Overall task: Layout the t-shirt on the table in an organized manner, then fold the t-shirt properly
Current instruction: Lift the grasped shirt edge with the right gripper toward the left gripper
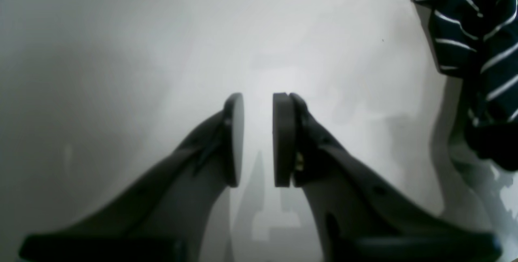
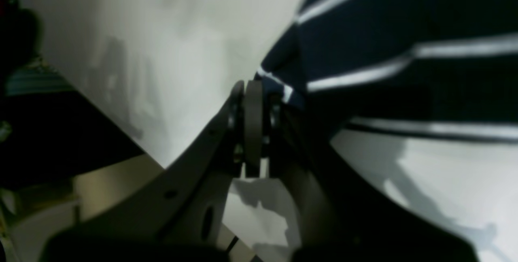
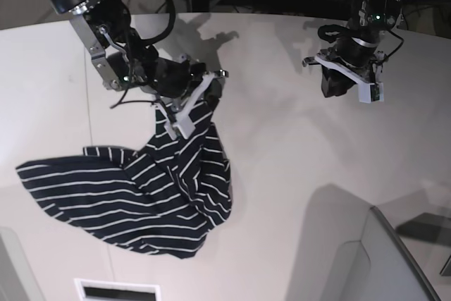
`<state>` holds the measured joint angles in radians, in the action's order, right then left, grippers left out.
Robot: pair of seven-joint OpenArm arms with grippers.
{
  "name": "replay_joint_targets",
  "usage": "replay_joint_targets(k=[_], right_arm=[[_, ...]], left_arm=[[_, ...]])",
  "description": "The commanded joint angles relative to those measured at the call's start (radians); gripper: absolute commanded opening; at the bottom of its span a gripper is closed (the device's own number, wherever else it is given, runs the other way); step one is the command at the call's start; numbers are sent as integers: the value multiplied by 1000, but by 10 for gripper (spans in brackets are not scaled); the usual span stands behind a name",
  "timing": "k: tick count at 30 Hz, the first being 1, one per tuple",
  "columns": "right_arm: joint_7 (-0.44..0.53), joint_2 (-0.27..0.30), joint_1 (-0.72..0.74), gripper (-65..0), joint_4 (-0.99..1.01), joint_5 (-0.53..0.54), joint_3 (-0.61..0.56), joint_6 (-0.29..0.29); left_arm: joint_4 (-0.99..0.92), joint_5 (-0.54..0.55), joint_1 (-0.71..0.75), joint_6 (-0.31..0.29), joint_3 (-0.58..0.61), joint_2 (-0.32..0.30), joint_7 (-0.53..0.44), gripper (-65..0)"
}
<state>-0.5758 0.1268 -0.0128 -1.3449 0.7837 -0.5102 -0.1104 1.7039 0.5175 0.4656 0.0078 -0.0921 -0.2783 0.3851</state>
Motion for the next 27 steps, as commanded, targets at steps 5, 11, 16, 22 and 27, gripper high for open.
replay_joint_targets(k=[5, 11, 16, 22, 27], right_arm=[[9, -5, 60, -650, -66, 16, -69, -12], [9, -5, 86, -650, -72, 16, -121, -12], [10, -5, 110, -650, -72, 16, -120, -12], [3, -17, 149, -650, -109, 16, -121, -12], [0, -40, 239, -650, -118, 23, -120, -12]], left_arm=[[12, 2, 2, -2, -7, -12, -19, -520], [12, 0, -1, -2, -4, -12, -19, -520], [14, -3, -1, -2, -7, -16, -19, -520], [18, -1, -1, -2, -7, -16, -19, -520], [18, -3, -3, -2, -8, -16, -19, -520]])
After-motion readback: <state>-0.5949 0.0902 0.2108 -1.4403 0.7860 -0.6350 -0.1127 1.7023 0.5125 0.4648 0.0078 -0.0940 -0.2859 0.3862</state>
